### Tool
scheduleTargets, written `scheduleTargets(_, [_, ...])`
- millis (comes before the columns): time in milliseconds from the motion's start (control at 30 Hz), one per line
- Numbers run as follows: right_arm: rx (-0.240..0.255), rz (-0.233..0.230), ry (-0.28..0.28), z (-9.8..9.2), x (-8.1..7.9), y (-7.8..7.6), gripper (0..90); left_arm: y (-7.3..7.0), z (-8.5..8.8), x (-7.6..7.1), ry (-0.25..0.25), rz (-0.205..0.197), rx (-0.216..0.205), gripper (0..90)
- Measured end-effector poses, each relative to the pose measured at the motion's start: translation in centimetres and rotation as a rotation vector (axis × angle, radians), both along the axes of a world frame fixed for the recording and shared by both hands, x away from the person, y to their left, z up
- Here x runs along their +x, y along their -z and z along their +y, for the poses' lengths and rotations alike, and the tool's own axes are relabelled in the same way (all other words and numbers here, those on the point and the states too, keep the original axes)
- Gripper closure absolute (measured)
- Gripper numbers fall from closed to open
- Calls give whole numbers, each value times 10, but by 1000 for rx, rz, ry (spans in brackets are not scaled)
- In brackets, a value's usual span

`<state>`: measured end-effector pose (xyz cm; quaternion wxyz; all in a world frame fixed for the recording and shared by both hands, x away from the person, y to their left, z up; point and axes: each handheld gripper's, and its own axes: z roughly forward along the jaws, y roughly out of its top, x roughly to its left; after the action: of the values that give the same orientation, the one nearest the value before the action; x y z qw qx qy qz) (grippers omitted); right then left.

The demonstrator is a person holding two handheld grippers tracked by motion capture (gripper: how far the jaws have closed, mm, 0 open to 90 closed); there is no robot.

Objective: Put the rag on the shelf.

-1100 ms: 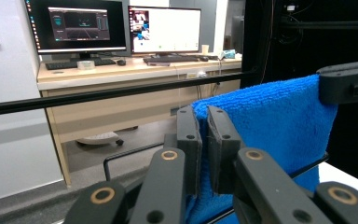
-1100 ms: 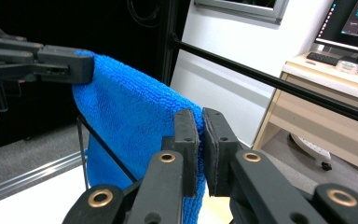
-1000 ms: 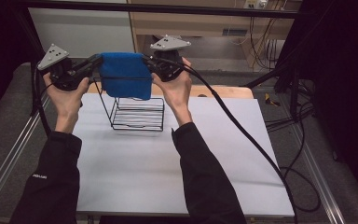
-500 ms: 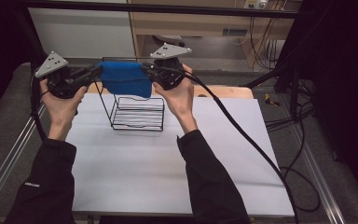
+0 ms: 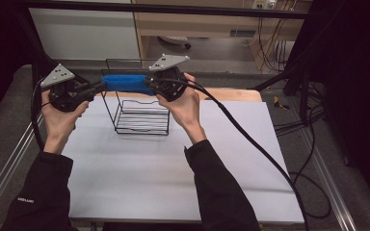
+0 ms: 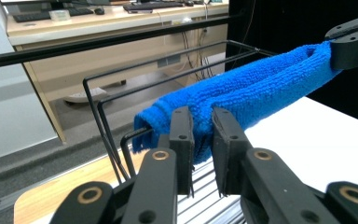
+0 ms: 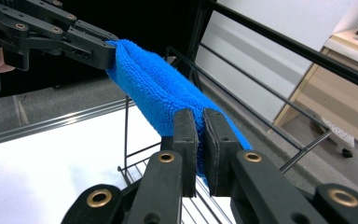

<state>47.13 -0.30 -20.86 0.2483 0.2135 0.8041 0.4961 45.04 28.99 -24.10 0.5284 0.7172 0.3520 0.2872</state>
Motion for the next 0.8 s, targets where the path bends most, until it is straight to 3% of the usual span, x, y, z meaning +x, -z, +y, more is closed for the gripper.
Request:
scheduleTargets(133, [-2,16,3,0,1,2,846,-4,2,-1,13,31,3,745])
scheduleTargets(233, [-3,21,-1,1,1,4,845,-14,5,-3,19,33,-26,686])
scheduleTargets(400, [-13,29,-5,2,0,6,845,-28,5,-4,18,37,-69,697])
scheduleTargets(600, [-29,30,-10,3,0,7,838,-16,-6,3,27,136,3,857])
scheduleTargets(700, [-33,34,-11,3,0,8,836,-7,-8,5,51,177,17,883])
scheduleTargets(800, [-42,42,-15,4,0,9,832,-1,-10,7,57,191,40,899])
